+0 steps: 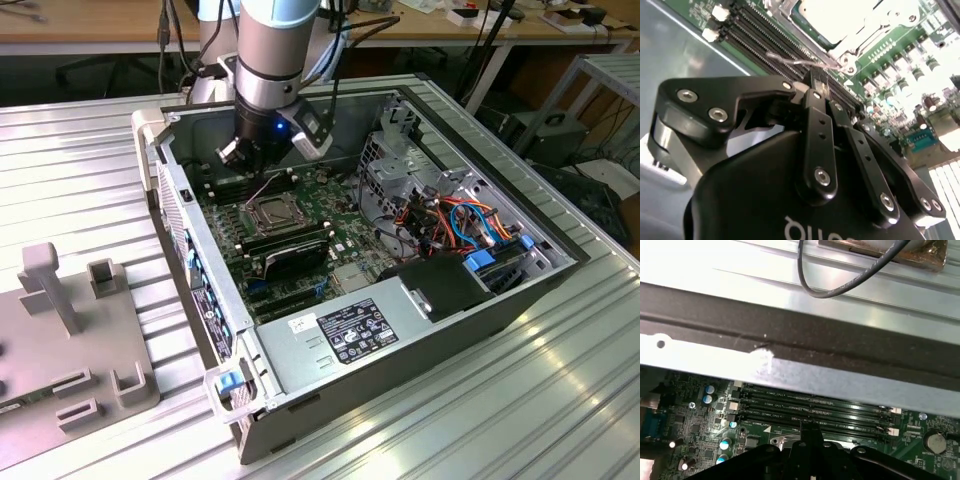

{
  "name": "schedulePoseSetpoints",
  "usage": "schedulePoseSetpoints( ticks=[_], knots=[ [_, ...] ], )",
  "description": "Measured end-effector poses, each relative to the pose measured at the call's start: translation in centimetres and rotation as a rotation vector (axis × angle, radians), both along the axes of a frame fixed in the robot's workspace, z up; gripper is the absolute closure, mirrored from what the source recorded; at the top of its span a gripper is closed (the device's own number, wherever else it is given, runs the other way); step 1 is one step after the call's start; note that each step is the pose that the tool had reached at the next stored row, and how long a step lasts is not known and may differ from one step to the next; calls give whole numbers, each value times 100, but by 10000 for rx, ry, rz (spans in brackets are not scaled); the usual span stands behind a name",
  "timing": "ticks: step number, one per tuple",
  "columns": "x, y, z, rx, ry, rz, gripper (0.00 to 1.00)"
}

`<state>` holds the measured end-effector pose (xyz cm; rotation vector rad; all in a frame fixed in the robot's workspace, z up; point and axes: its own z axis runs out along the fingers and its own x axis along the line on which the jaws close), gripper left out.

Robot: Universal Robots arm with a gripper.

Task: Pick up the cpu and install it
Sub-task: 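Install the first cpu locking lever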

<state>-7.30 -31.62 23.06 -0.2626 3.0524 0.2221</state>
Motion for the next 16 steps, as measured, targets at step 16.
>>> schedulePoseSetpoints(
  ticks=[16],
  knots=[
    [125, 5, 84, 0, -1, 0, 89]
  ],
)
